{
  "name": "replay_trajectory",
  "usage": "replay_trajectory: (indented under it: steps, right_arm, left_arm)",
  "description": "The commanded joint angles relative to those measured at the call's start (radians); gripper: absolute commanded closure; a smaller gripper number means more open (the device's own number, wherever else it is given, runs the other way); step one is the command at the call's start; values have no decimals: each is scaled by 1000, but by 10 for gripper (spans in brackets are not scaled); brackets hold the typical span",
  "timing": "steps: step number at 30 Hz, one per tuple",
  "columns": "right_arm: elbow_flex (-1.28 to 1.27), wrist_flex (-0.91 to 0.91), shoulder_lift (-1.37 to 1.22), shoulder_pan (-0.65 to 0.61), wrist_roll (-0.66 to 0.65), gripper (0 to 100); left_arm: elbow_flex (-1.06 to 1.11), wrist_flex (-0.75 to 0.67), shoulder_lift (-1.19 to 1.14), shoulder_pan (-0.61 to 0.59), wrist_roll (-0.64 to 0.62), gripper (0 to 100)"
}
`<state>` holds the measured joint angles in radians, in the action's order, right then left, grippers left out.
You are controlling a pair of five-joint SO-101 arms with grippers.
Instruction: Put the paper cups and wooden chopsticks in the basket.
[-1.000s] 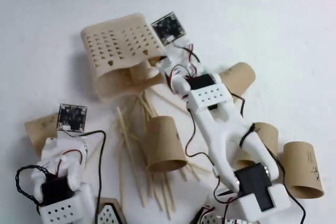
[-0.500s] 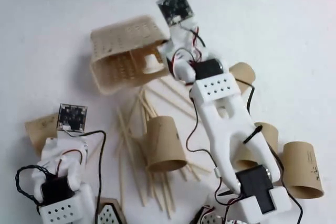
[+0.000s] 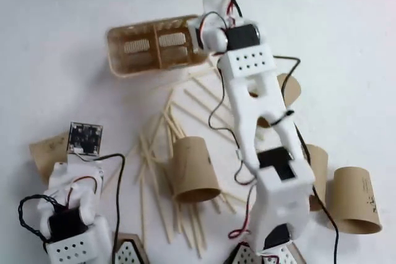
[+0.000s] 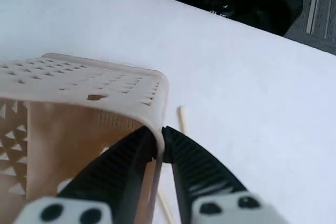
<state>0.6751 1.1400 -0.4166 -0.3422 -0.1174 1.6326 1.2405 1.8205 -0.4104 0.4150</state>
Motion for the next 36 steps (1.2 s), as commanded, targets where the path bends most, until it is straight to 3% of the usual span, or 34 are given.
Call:
replay_trajectory:
  steps: [1,7,11,16,19,36]
  right_arm:
    - [258,93,-108,8,8,978]
    - [548,228,-305,2,8,971]
    - [643,275,-394,1,11,900]
    - [663,306,-453,-1,9,899]
    - [669,318,-456,-13,2,983]
    - [692,544,-348,-21,-57,980]
  left_arm:
    - [-5,-17,7,-8,5,973]
    - [-5,-17,7,-8,5,973]
    - [-5,-17,7,-8,5,973]
    - [-5,-17,7,-8,5,973]
    - [-5,-17,7,-8,5,973]
    - [-3,-17,7,-8,5,973]
